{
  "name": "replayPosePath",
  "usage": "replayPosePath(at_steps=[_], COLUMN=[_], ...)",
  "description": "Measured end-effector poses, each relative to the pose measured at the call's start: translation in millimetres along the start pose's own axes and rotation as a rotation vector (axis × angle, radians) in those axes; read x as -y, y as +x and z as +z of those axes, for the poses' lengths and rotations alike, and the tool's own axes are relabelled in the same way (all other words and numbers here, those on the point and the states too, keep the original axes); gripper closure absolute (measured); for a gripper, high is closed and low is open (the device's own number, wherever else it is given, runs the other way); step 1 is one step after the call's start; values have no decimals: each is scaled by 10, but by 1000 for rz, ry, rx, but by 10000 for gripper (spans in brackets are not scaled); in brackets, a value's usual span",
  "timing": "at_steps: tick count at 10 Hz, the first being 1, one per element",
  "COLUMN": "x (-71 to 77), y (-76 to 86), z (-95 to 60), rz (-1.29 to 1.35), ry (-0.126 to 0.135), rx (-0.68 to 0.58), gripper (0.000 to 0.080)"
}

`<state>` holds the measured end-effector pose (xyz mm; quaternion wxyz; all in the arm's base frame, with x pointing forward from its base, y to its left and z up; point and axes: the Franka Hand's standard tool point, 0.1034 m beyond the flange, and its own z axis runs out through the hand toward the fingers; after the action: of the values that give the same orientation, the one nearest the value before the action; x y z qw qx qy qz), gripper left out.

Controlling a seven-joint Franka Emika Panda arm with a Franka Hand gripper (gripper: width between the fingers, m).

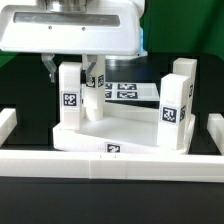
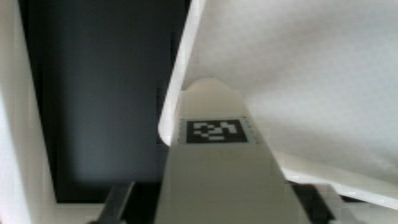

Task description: Assemble desk

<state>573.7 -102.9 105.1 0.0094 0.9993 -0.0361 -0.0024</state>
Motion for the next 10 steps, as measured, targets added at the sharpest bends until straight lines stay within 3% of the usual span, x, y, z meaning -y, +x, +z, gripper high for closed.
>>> replayPosePath(at_steps=[2,10], x=[1,-7], y=[0,-4], z=[0,17], rz=[12,666], ry=[1,19], rx=[0,2], gripper=[511,511])
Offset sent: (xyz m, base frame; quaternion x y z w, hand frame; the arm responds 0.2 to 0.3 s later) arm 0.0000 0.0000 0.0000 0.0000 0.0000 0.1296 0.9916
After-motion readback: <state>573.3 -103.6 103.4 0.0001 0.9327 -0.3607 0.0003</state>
